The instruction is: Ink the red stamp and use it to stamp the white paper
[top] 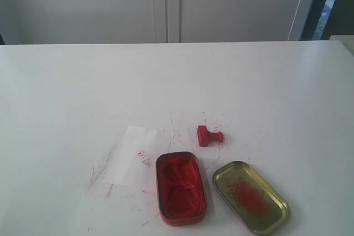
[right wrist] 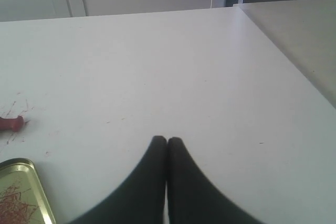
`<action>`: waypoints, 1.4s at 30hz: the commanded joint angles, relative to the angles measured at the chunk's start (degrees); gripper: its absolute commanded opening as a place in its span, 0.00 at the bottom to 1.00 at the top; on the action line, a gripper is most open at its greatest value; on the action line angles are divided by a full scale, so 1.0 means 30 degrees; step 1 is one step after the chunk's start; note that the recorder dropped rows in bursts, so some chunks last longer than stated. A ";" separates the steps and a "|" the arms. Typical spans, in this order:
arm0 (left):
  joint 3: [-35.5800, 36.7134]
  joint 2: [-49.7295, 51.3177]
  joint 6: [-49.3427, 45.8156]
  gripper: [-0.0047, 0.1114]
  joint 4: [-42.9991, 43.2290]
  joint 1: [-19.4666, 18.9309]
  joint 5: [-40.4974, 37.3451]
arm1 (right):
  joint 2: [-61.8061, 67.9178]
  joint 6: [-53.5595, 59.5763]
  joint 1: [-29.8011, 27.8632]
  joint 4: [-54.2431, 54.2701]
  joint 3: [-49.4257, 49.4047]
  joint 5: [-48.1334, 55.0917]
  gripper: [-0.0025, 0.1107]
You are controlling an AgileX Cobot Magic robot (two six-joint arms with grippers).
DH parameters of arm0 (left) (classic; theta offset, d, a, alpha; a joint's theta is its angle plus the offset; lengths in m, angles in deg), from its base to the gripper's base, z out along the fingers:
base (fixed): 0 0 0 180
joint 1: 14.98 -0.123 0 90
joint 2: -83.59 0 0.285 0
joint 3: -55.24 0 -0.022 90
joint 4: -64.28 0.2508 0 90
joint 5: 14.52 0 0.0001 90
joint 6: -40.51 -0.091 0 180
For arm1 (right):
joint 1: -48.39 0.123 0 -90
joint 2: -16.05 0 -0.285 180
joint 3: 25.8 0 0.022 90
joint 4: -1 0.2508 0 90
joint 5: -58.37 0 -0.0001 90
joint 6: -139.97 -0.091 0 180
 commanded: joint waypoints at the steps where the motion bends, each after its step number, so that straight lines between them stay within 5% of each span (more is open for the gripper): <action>1: -0.0108 0.0131 0.0000 0.04 -0.0190 -0.0043 -0.0022 | -0.0107 0.0000 -0.0025 -0.0204 -0.0102 -0.0316 0.02; 17: -0.0108 0.0131 0.0000 0.04 -0.0190 -0.0043 -0.0022 | -0.0107 0.0000 0.1563 -0.0137 -0.0102 -0.0316 0.02; 42: -0.0108 0.0131 0.0000 0.04 -0.0190 -0.0043 -0.0022 | -0.0107 0.0000 0.0577 -0.0072 -0.0102 -0.0316 0.02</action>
